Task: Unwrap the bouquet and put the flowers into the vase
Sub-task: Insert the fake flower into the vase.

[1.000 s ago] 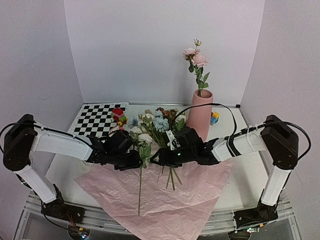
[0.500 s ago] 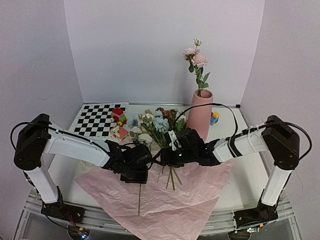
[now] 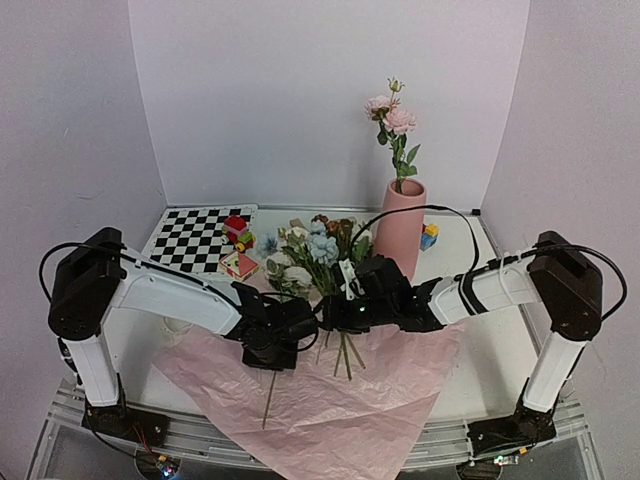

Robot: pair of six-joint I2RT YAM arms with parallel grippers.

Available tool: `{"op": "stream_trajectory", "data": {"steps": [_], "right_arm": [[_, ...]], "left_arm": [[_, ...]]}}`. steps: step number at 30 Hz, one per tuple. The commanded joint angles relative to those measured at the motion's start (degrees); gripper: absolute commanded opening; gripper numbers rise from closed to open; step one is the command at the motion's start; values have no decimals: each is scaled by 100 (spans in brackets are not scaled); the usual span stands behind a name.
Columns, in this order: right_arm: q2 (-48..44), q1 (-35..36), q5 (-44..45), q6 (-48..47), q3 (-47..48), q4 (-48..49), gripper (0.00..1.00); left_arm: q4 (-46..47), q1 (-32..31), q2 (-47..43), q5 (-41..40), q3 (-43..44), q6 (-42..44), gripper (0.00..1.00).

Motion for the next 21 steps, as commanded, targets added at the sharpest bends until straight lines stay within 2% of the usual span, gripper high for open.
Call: {"op": "stream_trajectory", "data": {"steps": [1,6,10,14,17,21], "right_arm": [[-208,44,-172,-28,155,2,57],[-326,43,-319,57,333,1,62],[-473,49,-401,98,493,11,70],[-638,46,-606,174,608,288,78],[-784,49,-712,296,603,626,79],[-906,50,-792,409,707,825,76]], "left_arm": [[-347,-76,-455,-430,264,-172,0],[-341,-81,-1266,-810,18,-411,0],[-300,-92,-1890,-1125,-186,-566,0],[-122,-90,-2426,-1272,-293,-379,0],[357,-93,-2859,-1201,-498,-91,0],[1578,-93,-3599,-811,-1034,392,0]]}}
